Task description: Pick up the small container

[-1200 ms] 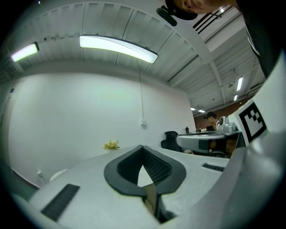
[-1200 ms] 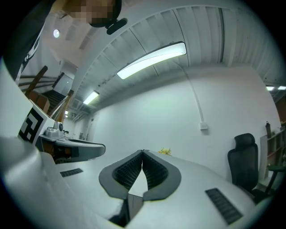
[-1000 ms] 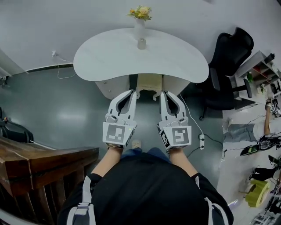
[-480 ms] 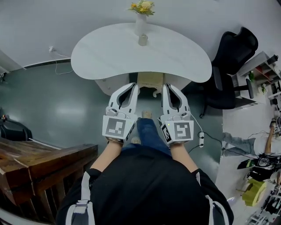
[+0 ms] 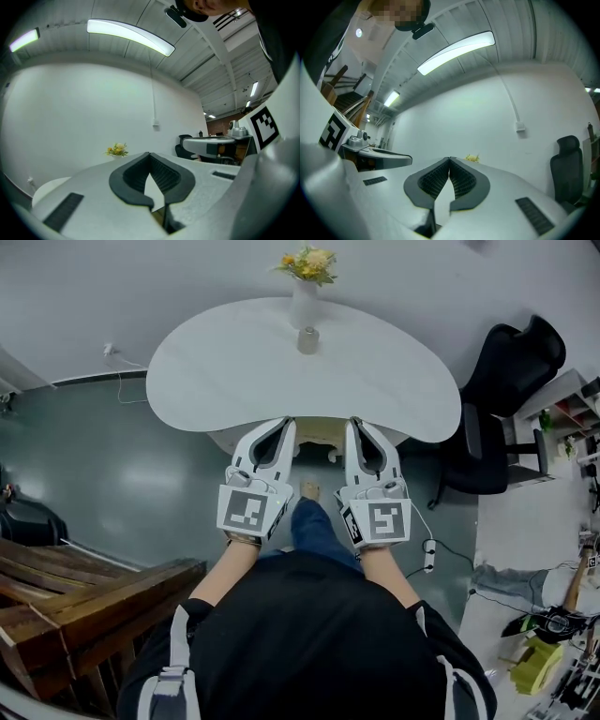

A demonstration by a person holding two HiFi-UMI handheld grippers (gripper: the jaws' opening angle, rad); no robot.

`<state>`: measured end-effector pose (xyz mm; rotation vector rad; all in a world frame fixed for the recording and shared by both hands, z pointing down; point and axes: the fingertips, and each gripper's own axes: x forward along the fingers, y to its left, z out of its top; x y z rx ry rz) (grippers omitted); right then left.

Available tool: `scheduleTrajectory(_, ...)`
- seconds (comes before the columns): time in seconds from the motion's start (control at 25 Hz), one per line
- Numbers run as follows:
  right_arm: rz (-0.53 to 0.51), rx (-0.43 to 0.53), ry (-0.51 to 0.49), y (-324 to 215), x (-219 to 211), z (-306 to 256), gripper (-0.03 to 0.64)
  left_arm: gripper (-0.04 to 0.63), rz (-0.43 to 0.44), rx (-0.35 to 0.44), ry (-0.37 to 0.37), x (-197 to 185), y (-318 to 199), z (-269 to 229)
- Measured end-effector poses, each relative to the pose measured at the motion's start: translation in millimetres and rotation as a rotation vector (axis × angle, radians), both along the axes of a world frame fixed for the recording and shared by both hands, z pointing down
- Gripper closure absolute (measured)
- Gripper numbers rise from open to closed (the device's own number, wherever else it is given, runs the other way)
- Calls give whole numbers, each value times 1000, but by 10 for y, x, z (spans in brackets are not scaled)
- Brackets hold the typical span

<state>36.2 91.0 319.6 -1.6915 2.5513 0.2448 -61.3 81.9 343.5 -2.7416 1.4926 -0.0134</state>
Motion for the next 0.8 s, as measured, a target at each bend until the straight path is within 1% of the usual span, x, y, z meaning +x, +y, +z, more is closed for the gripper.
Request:
scheduleTrajectory(0.12, -5, -2, 4, -356, 53, -15, 595, 589, -8, 23, -5, 38, -344, -62)
scheduleTrajectory(0.48, -40, -3, 19, -1454, 214, -77, 595, 589, -50, 22, -13, 184, -1363, -124)
scheduleTrajectory(0.64, -65, 11, 37, -1956, 248, -71, 595, 589, -51, 9, 8, 253, -1803, -73)
scheduleTrajectory(0.8, -82, 19, 43, -2351, 271, -21, 595, 589, -84, 16, 12, 243, -2181, -74)
